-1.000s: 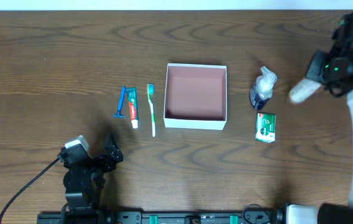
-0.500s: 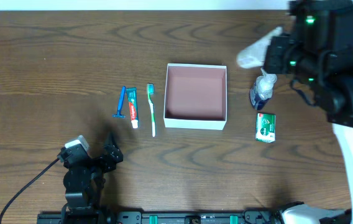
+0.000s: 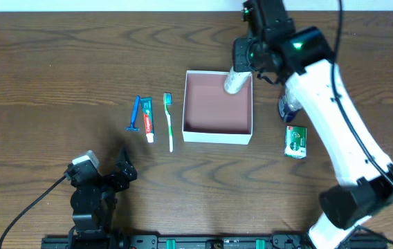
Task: Pack container
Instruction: 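Carry the lotion tube into the box and release it upright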
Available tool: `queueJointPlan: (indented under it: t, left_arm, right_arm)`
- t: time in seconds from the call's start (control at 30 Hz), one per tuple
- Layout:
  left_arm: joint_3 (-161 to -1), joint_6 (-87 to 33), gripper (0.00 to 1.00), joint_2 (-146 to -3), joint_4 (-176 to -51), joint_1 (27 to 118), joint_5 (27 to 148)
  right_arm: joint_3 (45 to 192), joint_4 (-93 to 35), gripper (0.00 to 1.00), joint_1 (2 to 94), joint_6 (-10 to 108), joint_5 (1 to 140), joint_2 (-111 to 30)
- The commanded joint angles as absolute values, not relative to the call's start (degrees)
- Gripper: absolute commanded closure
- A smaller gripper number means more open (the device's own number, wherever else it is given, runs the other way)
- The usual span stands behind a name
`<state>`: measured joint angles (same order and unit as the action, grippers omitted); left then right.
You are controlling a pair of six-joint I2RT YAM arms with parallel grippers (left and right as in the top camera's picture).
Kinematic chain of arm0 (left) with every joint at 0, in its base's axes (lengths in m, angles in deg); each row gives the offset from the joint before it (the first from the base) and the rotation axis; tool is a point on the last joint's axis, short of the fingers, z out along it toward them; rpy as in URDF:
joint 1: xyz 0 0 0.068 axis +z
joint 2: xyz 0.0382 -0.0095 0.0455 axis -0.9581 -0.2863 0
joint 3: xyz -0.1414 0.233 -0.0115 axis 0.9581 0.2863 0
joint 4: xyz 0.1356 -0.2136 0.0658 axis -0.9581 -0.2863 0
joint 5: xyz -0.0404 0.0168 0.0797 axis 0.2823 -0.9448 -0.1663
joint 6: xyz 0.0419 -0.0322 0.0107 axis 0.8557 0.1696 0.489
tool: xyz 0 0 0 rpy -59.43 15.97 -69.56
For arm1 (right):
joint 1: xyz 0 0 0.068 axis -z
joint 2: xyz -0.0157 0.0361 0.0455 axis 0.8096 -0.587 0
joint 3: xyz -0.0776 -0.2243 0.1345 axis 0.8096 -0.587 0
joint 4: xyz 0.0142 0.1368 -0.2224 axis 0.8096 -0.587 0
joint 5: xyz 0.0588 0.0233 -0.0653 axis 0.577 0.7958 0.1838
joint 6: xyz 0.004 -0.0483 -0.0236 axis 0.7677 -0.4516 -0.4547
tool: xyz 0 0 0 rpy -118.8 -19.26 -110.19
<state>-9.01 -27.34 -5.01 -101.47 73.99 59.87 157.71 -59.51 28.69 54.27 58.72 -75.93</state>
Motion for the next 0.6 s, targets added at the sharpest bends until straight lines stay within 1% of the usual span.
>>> queueJointPlan:
  t: [0.0, 0.27, 0.33, 0.47, 0.57]
  left_arm:
    - [-7.9, -27.9, 0.02, -4.6, -101.6, 73.8, 59.8]
    - [-7.9, -27.9, 0.02, -4.6, -101.6, 73.8, 59.8]
    - [-7.9, -27.9, 0.02, -4.6, -101.6, 73.8, 59.8]
    - [-7.9, -27.9, 0.02, -4.6, -101.6, 73.8, 59.8]
    - [-7.9, -27.9, 0.02, -4.6, -101.6, 73.8, 59.8]
  right_arm:
    - [159.0, -58.5, 0.99, 28.1, 55.6, 59.0, -76.2]
    - [159.0, -56.4, 0.98, 28.2, 56.0, 58.9, -81.1]
    - [159.0, -56.4, 0.95, 28.2, 56.0, 58.9, -82.2]
    - [159.0, -56.3, 0.95, 28.2, 56.0, 58.9, -83.7]
    - [159.0, -55.8, 0.87, 28.2, 55.9, 58.8, -84.1]
